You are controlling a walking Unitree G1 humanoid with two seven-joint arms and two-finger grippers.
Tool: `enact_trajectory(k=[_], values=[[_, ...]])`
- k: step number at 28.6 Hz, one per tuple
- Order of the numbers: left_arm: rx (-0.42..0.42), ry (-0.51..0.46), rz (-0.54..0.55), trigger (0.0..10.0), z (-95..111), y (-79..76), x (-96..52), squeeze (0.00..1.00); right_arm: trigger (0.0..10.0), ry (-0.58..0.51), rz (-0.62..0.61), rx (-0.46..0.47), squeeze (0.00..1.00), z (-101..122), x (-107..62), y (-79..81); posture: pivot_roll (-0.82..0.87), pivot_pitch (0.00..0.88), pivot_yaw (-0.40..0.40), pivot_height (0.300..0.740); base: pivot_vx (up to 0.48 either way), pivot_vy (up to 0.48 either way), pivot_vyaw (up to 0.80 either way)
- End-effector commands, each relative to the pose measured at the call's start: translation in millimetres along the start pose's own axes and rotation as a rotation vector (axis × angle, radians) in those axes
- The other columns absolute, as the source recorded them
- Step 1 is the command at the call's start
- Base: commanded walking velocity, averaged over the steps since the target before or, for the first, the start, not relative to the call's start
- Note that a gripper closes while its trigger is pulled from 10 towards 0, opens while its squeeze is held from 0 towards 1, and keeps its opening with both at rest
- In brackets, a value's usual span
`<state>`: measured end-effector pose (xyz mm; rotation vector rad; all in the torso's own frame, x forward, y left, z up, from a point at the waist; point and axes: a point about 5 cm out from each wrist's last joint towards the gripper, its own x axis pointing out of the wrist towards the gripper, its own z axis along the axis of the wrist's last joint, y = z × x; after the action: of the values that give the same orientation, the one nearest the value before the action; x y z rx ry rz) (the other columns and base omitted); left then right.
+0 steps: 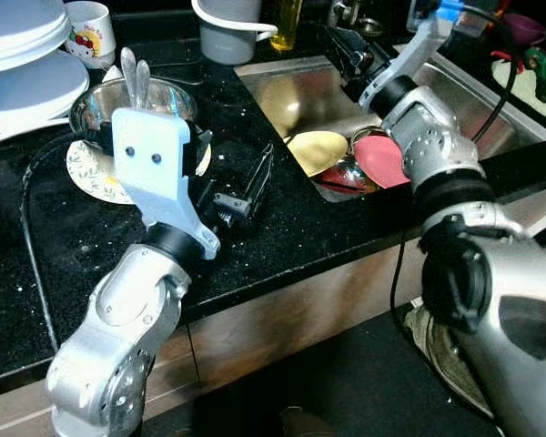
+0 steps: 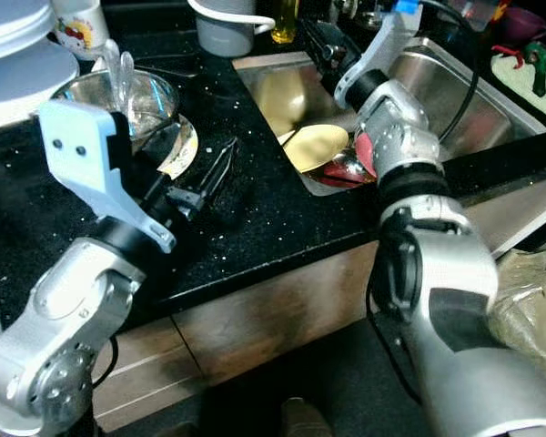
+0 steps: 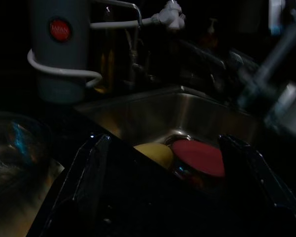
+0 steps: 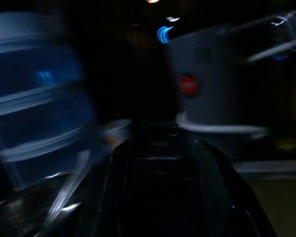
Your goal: Kitchen organization
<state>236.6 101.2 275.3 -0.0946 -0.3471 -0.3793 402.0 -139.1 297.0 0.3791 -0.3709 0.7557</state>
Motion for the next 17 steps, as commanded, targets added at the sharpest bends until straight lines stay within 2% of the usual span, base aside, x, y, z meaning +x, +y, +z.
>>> enact_trajectory(k=[1, 3, 4, 6, 17], values=[[0.017, -0.014, 0.02, 10.0, 1.2, 5.2, 0.5, 0.0, 10.0, -0.005, 0.091, 0.016, 0.0, -4.3, 2.8, 13.0, 0.1, 0.055, -0.068, 0.732, 0.0, 0.0, 0.79], [0.022, -0.013, 0.025, 10.0, 0.2, 7.8, 1.8, 0.0, 10.0, 0.002, 0.142, 0.012, 0.0, -12.7, 0.5, 23.4, 0.1, 0.052, -0.064, 0.732, 0.0, 0.0, 0.79], [0.022, -0.013, 0.025, 10.0, 0.2, 7.8, 1.8, 0.0, 10.0, 0.002, 0.142, 0.012, 0.0, -12.7, 0.5, 23.4, 0.1, 0.052, -0.064, 0.732, 0.0, 0.0, 0.79], [0.026, 0.0, 0.038, 10.0, -4.7, 10.4, 1.8, 0.0, 10.0, 0.026, 0.227, -0.016, 0.0, -20.5, 0.4, 39.0, 0.1, 0.047, -0.063, 0.732, 0.0, 0.0, 0.79], [0.078, 0.039, 0.185, 10.0, -15.7, 24.0, -6.7, 0.0, 10.0, 0.09, 0.305, -0.079, 0.0, -30.6, 6.9, 61.4, 0.12, 0.039, -0.096, 0.732, 0.0, 0.0, 0.79]])
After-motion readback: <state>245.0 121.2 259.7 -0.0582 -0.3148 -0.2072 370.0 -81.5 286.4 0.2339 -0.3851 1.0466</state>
